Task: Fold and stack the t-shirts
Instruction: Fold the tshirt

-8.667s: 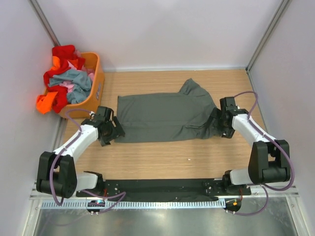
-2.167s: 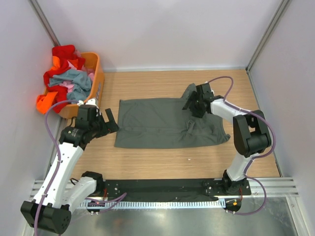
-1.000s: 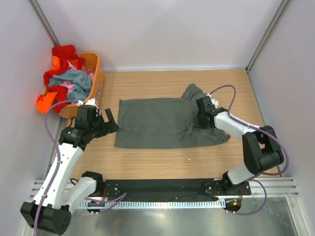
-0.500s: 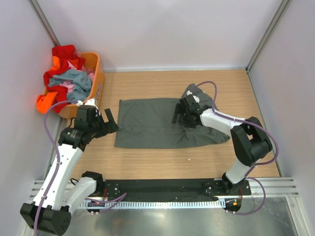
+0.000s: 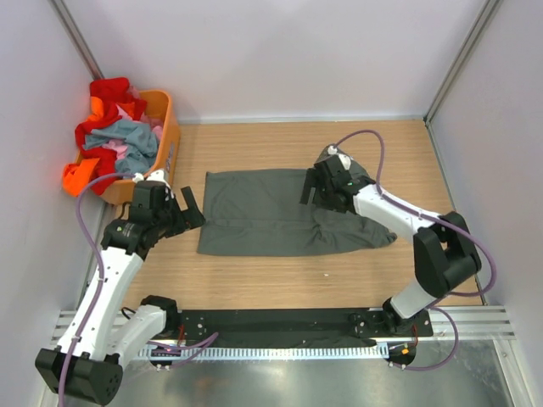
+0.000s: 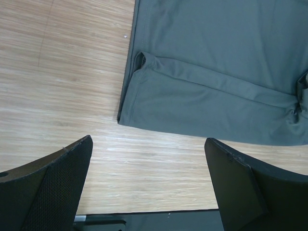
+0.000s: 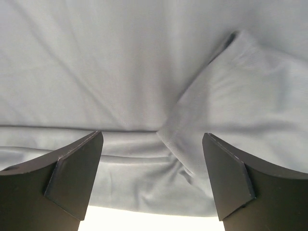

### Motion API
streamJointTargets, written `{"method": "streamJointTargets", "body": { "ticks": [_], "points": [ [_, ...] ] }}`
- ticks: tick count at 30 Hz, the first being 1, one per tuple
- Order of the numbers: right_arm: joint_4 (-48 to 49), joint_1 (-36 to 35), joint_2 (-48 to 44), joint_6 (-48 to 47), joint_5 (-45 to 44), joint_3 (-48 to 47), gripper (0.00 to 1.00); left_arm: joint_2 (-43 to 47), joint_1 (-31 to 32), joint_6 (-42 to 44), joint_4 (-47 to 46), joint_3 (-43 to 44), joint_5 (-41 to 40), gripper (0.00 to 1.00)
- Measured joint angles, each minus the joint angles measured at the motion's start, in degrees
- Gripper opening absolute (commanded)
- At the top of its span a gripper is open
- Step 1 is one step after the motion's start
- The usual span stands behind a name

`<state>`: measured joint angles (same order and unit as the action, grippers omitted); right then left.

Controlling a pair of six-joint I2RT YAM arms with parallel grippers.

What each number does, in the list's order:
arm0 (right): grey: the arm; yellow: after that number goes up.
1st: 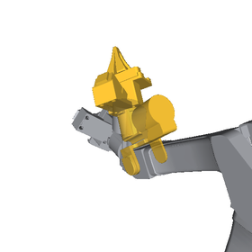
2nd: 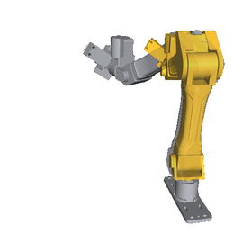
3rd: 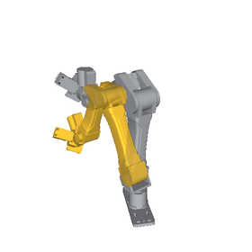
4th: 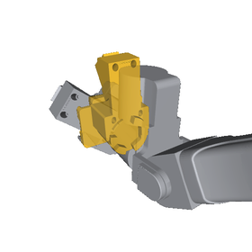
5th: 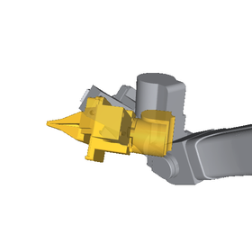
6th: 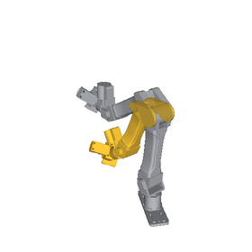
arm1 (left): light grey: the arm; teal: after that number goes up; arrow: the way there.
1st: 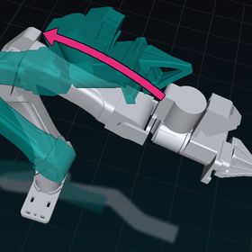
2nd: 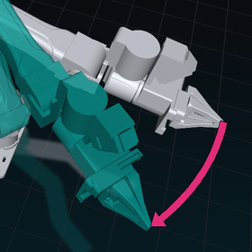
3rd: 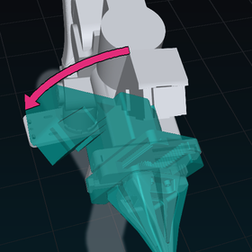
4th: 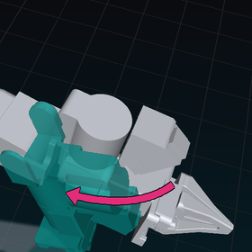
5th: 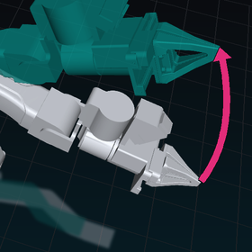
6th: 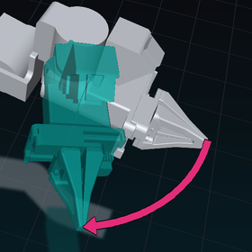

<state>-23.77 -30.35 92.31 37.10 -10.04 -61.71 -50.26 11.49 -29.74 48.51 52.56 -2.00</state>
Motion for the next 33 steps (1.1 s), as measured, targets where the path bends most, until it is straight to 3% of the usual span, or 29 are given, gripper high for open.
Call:
{"method": "streamJointTargets", "body": {
  "ticks": [6, 11, 17, 23, 33],
  "points": [
    [-0.1, 8.1, -8.8, -1.4, 1.1, 2.0, 0.91, -4.3, 0.4, -3.1, -4.5, -1.4, 3.6, 0.98],
    [0.6, 16.8, -14.5, -1.5, 4.1, 11.2, 0.91, -15.2, 3.9, -7.7, -11.8, -3.9, 5.5, 0.95],
    [0.8, 19.9, -14.7, -2.6, 8.8, 17.7, 0.91, -27.9, 9.3, -11.8, -19.5, -4.6, 6.2, 0.91],
    [1.9, 23.1, -11.7, -3.0, 11.0, 19.6, 0.91, -37.0, 10.1, -13.9, -23.7, -4.3, 3.5, 0.88],
    [2.1, 25.6, -12.8, -0.6, 8.9, 22.0, 0.93, -37.8, 10.1, -17.8, -25.4, -4.7, -3.4, 0.89]
  ]
}}
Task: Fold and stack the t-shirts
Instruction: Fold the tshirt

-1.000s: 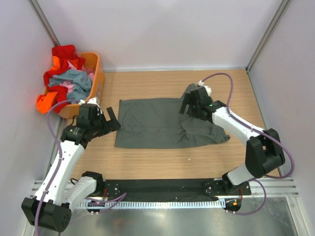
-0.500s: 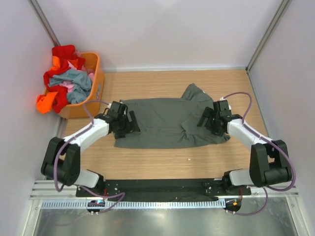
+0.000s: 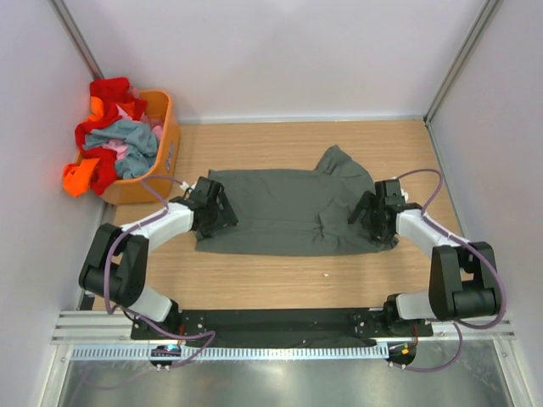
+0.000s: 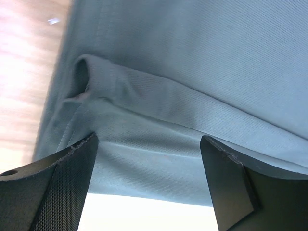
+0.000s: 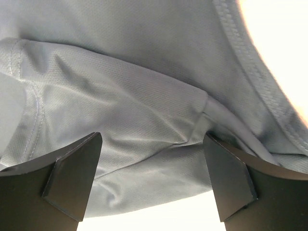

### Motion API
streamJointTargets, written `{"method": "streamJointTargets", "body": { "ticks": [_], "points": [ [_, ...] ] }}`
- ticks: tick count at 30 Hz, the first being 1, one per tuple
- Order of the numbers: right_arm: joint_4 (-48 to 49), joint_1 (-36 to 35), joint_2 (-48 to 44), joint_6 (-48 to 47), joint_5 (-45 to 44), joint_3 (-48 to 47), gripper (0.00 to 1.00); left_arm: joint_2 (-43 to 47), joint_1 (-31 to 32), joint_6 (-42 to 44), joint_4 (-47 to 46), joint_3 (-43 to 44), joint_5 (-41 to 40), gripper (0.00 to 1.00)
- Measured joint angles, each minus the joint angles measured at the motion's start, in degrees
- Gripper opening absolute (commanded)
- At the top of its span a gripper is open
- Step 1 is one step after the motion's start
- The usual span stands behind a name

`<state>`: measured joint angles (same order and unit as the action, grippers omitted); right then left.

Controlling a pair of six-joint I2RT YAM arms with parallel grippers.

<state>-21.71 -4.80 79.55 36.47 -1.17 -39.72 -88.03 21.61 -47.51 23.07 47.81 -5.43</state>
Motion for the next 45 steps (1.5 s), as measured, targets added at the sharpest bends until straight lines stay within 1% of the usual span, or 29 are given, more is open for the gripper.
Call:
{"method": "streamJointTargets", "body": {
  "ticks": [4, 6, 8, 10, 11, 14, 16, 18, 19, 22, 24, 26, 28, 30, 33, 36, 37, 38, 39, 41, 43, 44, 45],
  "points": [
    [-3.2, 0.2, -4.4, 1.3, -1.2, 2.5, 0.94, 3.7, 0.0, -0.9, 1.8, -2.8, -2.6, 0.88],
    [-6.8, 0.4, -7.7, 1.8, -1.8, 3.1, 0.94, 6.3, 1.0, -0.5, 6.2, -2.8, -5.2, 0.92],
    [-9.9, 0.5, -11.0, 1.9, -2.4, 1.9, 0.95, 9.4, 3.2, 0.3, 11.4, -0.8, -8.0, 0.96],
    [-13.4, 0.5, -13.2, 1.7, -3.3, -3.1, 0.96, 12.5, 5.2, 2.1, 15.7, 3.3, -9.1, 0.97],
    [-14.3, 0.5, -13.2, 1.2, -3.7, -6.7, 1.00, 14.1, 5.8, 3.3, 17.2, 6.0, -9.3, 0.98],
    [-13.8, 0.5, -10.4, -0.7, -4.5, -18.7, 1.00, 18.8, 6.1, 7.2, 20.3, 13.8, -11.2, 1.00],
    [-12.7, 0.5, -4.7, -2.4, -4.5, -27.3, 0.99, 22.1, 6.1, 9.6, 21.1, 15.4, -12.8, 1.00],
    [-10.8, 0.6, 1.9, -4.1, -3.7, -34.9, 0.98, 25.9, 6.1, 12.3, 23.0, 14.9, -13.8, 1.00],
    [-10.2, 0.8, 7.8, -5.3, -3.0, -40.1, 0.98, 27.6, 6.1, 13.6, 23.3, 13.8, -14.1, 1.00],
    [-8.7, 0.9, 22.4, -8.5, 0.6, -51.4, 0.95, 31.9, 6.1, 15.5, 25.0, 9.4, -14.0, 1.00],
    [-9.5, 1.0, 33.2, -10.9, 3.1, -60.9, 0.94, 33.7, 6.1, 16.1, 26.5, 7.5, -13.2, 1.00],
    [-11.7, 1.2, 44.9, -13.0, 5.1, -72.3, 0.92, 35.3, 6.1, 16.4, 26.6, 6.4, -12.7, 1.00],
    [-13.2, 1.2, 54.1, -14.6, 6.9, -81.4, 0.92, 36.7, 6.1, 16.5, 26.7, 6.2, -12.6, 1.00],
    [-14.9, 1.3, 61.1, -15.7, 8.3, -87.8, 0.92, 37.4, 6.1, 16.5, 26.6, 6.2, -12.6, 1.00],
    [-16.6, 1.3, 65.1, -16.6, 10.0, -90.6, 0.89, 37.4, 6.1, 16.5, 26.6, 6.2, -12.5, 1.00],
    [-16.2, 1.4, 65.0, -17.1, 11.4, -91.5, 0.78, 37.1, 6.1, 16.5, 26.6, 6.2, -12.5, 1.00],
    [-15.9, 1.4, 65.0, -17.1, 12.0, -91.1, 0.69, 37.0, 6.1, 16.5, 26.6, 6.2, -12.5, 1.00],
    [-15.0, 1.4, 64.9, -17.2, 12.6, -89.5, 0.66, 37.0, 6.1, 16.5, 26.6, 6.2, -12.5, 1.00],
    [-14.5, 1.4, 64.7, -17.0, 13.1, -87.9, 0.60, 36.9, 6.1, 16.5, 26.6, 6.2, -12.5, 1.00],
    [-11.7, 1.5, 62.4, -16.9, 13.8, -83.7, 0.58, 36.9, 6.1, 16.5, 26.6, 6.2, -12.5, 1.00],
    [-10.2, 1.4, 60.2, -16.9, 14.5, -79.0, 0.48, 36.8, 6.1, 16.6, 26.6, 6.2, -12.5, 1.00],
    [-9.2, 1.4, 59.1, -16.9, 14.7, -76.8, 0.43, 36.8, 6.1, 16.6, 26.6, 6.2, -12.5, 1.00],
    [-9.0, 1.3, 58.4, -16.7, 15.0, -75.2, 0.30, 36.7, 6.1, 16.6, 26.5, 6.2, -12.5, 1.00]
  ]
}}
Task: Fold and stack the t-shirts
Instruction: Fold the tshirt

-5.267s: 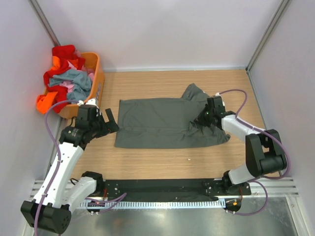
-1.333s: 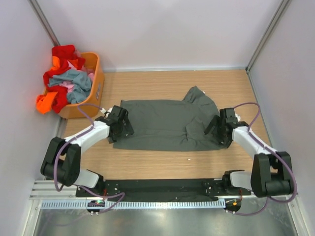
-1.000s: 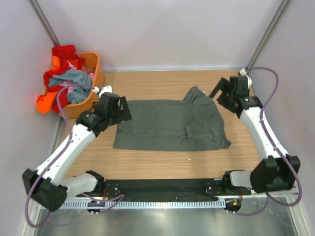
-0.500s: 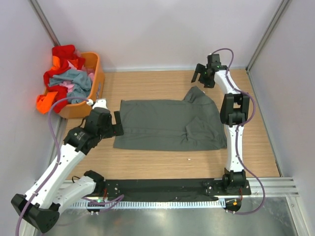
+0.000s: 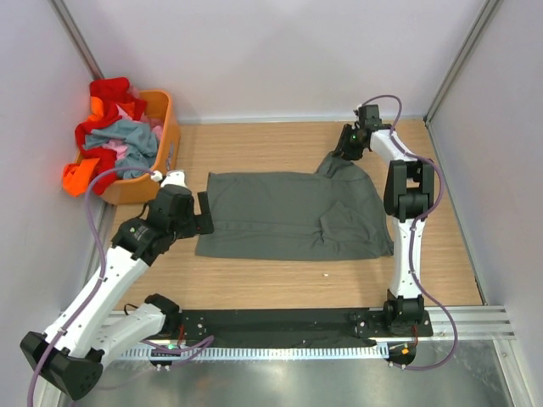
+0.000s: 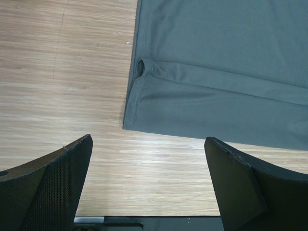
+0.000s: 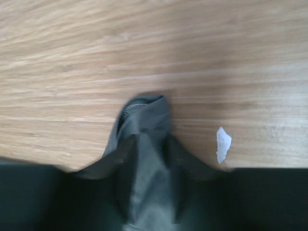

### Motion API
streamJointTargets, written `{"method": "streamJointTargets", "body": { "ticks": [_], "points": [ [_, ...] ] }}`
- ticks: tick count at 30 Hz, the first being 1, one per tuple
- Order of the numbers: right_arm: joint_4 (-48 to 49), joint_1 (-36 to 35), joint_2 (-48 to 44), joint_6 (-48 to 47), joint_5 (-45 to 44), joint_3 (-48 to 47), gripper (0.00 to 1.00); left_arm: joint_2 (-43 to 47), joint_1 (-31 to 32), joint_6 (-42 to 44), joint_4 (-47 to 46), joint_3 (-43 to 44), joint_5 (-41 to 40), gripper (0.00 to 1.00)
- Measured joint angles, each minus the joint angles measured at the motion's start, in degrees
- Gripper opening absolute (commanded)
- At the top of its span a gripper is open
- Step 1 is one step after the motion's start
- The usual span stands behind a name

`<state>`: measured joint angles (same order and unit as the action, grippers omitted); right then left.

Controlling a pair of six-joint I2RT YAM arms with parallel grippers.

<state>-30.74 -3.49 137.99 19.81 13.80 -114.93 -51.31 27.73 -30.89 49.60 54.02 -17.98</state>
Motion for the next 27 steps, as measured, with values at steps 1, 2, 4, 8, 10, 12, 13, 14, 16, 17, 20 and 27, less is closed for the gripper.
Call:
{"method": "streamJointTargets", "body": {
  "ticks": [1, 2, 4, 8, 10, 12, 13, 14, 16, 17, 20, 27],
  "points": [
    [0.9, 0.0, -0.8, -0.2, 0.2, 1.5, 0.27, -0.1, 0.0, 0.1, 0.0, 0.0, 0.0, 1.00],
    [0.9, -0.1, -1.1, -0.2, 0.3, 2.5, 0.15, -0.3, 0.0, 0.2, -0.1, 0.0, 0.0, 1.00],
    [1.1, -0.2, -1.1, -0.4, 0.6, 2.8, 0.01, -1.0, -0.1, 0.4, -0.5, 0.0, 0.0, 1.00],
    [-1.5, -0.2, -0.8, -0.7, 0.7, 1.1, 0.01, -4.8, -1.3, 1.0, -3.3, 0.2, 0.5, 1.00],
    [-2.5, -0.3, -0.8, -0.7, 0.4, 0.2, 0.01, -9.1, -3.5, 1.0, -5.3, 1.2, 2.1, 0.99],
    [-3.0, -0.3, -1.4, -0.7, 0.1, 0.0, 0.01, -14.9, -7.2, 0.7, -7.1, 4.1, 4.8, 0.94],
    [-3.3, -0.3, -2.0, -0.6, -0.1, 0.2, 0.01, -18.2, -9.0, 0.2, -8.3, 6.0, 5.9, 0.92],
    [-3.5, -0.3, -2.9, -0.6, -0.2, 0.7, 0.01, -21.2, -10.3, -0.1, -9.6, 8.1, 6.6, 0.89],
    [-4.0, -0.3, -5.5, -0.4, -0.5, 2.3, 0.01, -28.3, -12.6, -0.5, -12.7, 12.9, 7.2, 0.82],
    [-4.1, -0.3, -7.6, -0.3, -0.5, 3.7, 0.01, -32.4, -13.0, -0.6, -13.2, 16.1, 7.4, 0.81],
    [-4.3, -0.4, -13.5, -0.1, -0.3, 7.2, 0.01, -45.7, -13.1, -0.7, -16.0, 26.9, 8.0, 0.73],
    [-3.0, -0.9, -27.2, 0.6, 0.9, 16.4, 0.01, -67.4, -13.1, -1.9, -16.2, 41.9, 7.4, 0.65]
  ]
}}
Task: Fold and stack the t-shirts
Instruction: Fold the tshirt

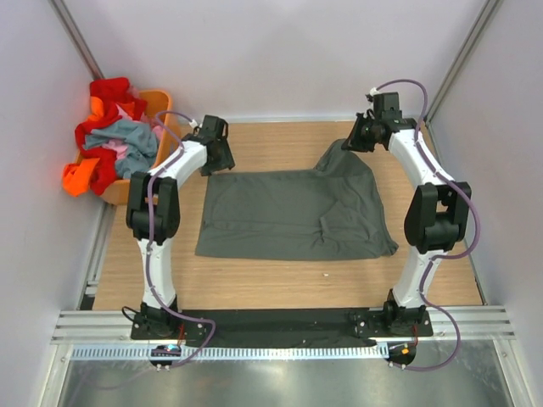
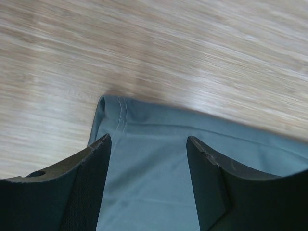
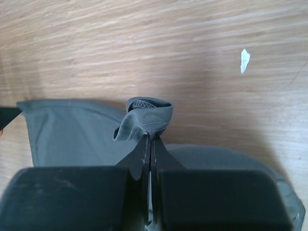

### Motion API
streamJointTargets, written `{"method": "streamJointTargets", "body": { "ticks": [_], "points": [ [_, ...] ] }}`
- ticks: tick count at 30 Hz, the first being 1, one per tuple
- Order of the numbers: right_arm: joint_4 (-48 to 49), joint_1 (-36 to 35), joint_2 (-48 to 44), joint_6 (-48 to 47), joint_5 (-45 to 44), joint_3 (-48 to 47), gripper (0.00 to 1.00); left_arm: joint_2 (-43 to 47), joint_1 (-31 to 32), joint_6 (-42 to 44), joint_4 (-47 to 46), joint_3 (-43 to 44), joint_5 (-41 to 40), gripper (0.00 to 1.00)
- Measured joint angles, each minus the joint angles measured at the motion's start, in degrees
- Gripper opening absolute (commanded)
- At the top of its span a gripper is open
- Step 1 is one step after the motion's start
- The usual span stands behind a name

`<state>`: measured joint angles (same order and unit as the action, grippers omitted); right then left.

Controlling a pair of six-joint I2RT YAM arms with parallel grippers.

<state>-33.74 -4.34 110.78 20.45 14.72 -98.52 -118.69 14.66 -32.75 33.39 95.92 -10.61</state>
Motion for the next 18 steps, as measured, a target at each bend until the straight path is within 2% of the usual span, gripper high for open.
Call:
{"method": "streamJointTargets", "body": {
  "ticks": [4, 9, 18],
  "points": [
    [0.0, 0.0, -2.4, 0.3, 0.8, 2.4, 0.01, -5.0, 0.0, -0.3, 1.6, 3.1, -1.5, 0.64],
    [-0.1, 0.0, -2.4, 0.5, 1.8, 2.8, 0.01, -6.2, 0.0, -0.3, 2.7, 4.3, -3.7, 0.63],
    [0.0, 0.0, -2.4, 0.6, 3.1, 3.1, 0.01, -8.5, 0.0, -0.2, 2.8, 5.6, -7.8, 0.54]
  ]
}}
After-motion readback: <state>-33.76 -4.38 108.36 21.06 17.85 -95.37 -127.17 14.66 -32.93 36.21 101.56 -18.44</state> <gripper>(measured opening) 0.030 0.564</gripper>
